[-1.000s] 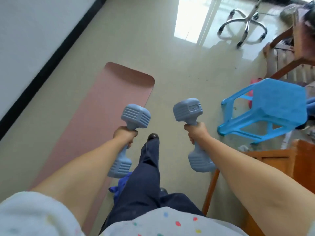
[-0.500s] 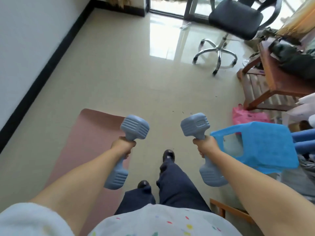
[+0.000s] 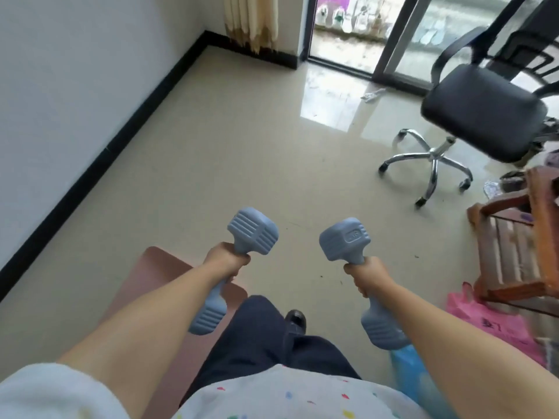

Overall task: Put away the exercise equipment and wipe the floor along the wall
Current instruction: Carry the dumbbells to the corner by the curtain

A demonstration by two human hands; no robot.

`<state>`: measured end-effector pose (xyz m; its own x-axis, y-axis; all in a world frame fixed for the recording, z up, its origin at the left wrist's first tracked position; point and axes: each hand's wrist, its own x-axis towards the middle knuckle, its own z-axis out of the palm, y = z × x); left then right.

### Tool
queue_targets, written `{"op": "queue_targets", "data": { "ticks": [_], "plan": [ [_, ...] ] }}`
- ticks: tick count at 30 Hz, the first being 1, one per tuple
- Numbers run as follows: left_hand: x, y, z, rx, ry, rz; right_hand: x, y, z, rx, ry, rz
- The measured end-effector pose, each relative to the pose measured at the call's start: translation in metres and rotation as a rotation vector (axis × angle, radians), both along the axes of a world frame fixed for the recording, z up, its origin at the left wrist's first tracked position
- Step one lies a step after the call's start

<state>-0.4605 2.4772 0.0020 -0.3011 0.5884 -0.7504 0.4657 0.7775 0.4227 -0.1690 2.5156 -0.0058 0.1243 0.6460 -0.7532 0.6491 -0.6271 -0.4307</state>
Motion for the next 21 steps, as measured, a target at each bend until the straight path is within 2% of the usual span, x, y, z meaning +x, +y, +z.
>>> {"op": "queue_targets", "data": {
  "ticks": [5,14,21],
  "plan": [
    [-0.040,0.115,-0.005,0.008,0.001,0.070,-0.040,0.129,0.000,0.018,0.006,0.058],
    [-0.138,0.349,-0.008,-0.007,0.005,0.035,-0.117,0.362,0.002,0.026,-0.045,0.081],
    [-0.197,0.512,0.007,-0.032,0.025,0.003,-0.157,0.510,0.001,-0.015,-0.044,-0.021]
  ]
}}
